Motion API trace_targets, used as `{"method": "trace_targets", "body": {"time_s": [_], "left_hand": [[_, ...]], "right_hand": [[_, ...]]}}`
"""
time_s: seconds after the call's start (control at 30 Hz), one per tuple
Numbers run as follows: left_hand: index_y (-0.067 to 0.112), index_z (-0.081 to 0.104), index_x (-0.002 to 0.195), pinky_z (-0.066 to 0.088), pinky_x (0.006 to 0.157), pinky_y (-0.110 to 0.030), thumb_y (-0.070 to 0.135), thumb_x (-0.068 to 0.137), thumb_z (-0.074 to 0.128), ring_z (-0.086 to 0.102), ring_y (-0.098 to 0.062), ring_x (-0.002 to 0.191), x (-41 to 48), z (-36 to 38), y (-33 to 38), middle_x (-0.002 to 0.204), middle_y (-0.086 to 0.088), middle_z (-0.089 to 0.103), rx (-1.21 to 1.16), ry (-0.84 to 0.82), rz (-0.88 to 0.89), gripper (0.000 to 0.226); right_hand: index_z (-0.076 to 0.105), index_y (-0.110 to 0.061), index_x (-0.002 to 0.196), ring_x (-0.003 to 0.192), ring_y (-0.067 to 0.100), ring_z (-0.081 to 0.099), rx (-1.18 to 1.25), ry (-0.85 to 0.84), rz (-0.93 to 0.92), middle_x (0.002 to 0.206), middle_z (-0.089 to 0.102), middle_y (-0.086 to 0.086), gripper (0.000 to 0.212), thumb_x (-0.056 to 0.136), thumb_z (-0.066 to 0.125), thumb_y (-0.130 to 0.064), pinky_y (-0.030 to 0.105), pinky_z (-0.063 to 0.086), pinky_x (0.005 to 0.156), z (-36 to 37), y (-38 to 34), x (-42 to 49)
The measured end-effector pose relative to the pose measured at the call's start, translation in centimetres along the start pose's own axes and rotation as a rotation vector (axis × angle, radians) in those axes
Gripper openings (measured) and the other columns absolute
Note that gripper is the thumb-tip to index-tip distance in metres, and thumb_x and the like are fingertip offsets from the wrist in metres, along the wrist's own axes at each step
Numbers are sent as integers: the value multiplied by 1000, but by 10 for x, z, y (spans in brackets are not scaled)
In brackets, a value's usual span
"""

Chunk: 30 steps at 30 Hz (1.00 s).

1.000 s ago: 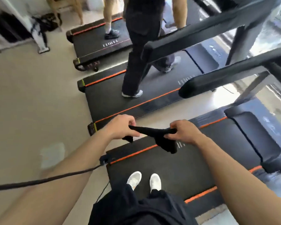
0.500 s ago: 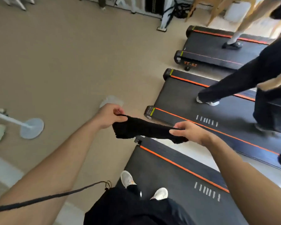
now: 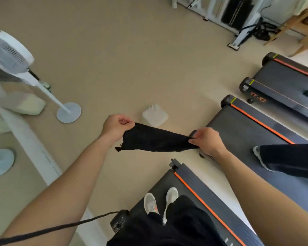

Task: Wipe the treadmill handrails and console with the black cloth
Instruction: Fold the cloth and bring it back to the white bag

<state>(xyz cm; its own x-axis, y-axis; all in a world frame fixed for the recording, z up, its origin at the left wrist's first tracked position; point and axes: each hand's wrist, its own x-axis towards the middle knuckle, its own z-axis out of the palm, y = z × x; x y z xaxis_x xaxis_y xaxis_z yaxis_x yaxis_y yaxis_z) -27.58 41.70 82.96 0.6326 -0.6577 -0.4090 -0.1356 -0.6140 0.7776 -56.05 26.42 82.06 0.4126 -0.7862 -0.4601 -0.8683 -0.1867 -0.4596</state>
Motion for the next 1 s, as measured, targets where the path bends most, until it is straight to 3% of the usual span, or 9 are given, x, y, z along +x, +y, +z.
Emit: {"method": "trace_targets", "body": {"time_s": [0.13,0.2,0.33,0.5,0.67,0.77,0.9,1.0], "left_hand": [[16,69,89,52,64,-27,24,83,77,65,-17,78,22,-1,-6,84,3,67,-50,182,-128,14],[11,68,97,56,64,-31,24,81,80,65,-21,79,31,9,-4,93,-4,69,-194,137,-247,24],[12,64,100,52,57,-24,18,81,80,66,-20,80,39,45,15,103,-10,68,-431,-55,-347,25],[12,61,102,58,71,-28,10,85,72,70,-24,86,62,76,46,107,-16,70,-538,-113,-324,21],[12,61,102,57,66,-25,1,89,63,73,-24,77,97,89,57,103,-18,70,-640,-132,-339,17],[6,62,104,60,68,-27,-13,89,47,73,-23,74,128,102,61,96,-18,68,-713,-166,-349,29],[4,62,109,60,64,-25,-17,88,45,71,-22,75,187,119,45,101,-21,69,-646,-157,-344,34],[1,61,110,61,68,-23,-13,89,56,71,-21,79,237,130,19,105,-21,69,-648,-173,-310,26]], "right_hand": [[65,-7,82,61,13,57,217,-30,71,72,63,0,26,80,82,-26,24,43,51,9,-27,38],[63,-5,80,47,12,49,439,-187,126,63,55,4,26,81,82,-23,20,41,45,13,-49,51],[58,-9,83,51,15,43,750,-478,158,62,49,6,30,79,84,-24,26,35,48,22,-88,76],[59,-13,74,51,12,41,955,-601,158,61,47,-1,22,88,75,-20,23,31,46,21,-107,110],[69,-8,83,52,11,49,866,-512,33,66,58,2,17,92,69,-23,25,39,52,18,-99,147],[72,-11,88,70,16,62,655,-340,-126,82,69,4,18,90,71,-30,32,48,63,28,-92,178],[65,-21,99,65,7,59,465,-324,-245,91,64,-6,37,73,86,-36,15,43,54,46,-85,231],[69,-18,94,64,10,61,367,-275,-327,86,66,-5,28,76,86,-30,13,44,56,64,-85,285]]}}
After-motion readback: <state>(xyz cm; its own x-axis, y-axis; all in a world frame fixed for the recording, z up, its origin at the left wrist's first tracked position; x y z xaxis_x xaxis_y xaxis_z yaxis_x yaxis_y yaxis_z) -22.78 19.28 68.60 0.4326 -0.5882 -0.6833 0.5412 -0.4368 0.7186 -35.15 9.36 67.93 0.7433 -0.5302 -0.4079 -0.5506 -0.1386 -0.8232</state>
